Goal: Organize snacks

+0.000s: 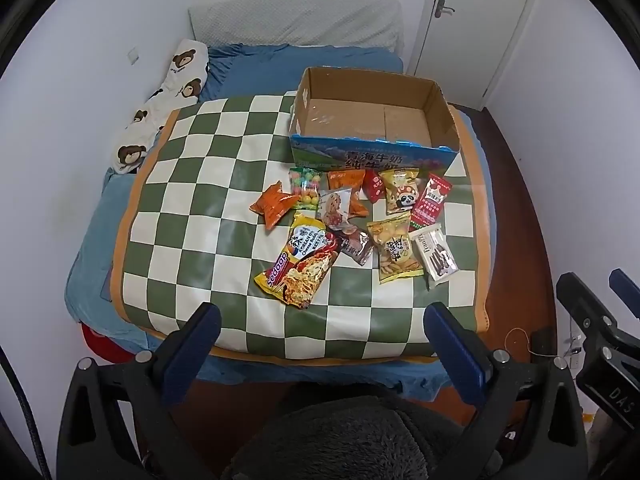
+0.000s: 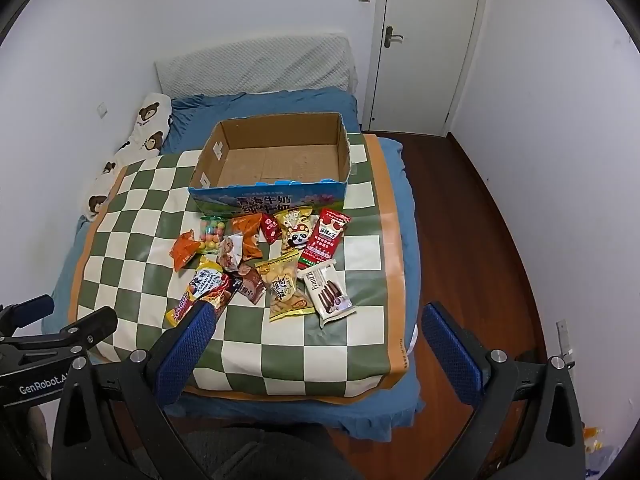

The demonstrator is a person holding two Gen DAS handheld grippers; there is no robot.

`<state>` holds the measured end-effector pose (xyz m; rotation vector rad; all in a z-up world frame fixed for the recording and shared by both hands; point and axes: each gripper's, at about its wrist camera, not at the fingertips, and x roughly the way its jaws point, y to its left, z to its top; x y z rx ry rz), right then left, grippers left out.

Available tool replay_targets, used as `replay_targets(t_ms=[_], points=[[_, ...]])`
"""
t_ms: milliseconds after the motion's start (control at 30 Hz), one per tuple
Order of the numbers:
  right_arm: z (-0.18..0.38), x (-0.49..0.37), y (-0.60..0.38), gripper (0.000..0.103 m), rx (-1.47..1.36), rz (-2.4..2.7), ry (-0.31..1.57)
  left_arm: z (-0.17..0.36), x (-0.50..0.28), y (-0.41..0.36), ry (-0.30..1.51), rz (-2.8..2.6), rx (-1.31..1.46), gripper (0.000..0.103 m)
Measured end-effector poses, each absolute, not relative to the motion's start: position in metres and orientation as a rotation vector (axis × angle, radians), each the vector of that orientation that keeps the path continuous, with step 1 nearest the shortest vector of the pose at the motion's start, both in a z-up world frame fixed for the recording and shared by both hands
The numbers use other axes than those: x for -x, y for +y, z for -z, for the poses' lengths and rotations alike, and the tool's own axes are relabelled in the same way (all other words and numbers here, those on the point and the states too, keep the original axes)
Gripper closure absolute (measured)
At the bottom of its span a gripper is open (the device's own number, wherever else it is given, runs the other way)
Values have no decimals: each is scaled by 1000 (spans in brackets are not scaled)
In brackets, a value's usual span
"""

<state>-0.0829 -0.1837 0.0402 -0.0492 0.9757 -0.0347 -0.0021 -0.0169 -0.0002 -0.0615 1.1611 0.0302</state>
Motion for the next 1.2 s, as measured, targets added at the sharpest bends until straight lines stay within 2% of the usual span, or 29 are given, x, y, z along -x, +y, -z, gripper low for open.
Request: replay_targets(t_ms=[1200], points=[[-47,90,-183,0,34,30,973,-13,3,-13,1144,-1,56,0]])
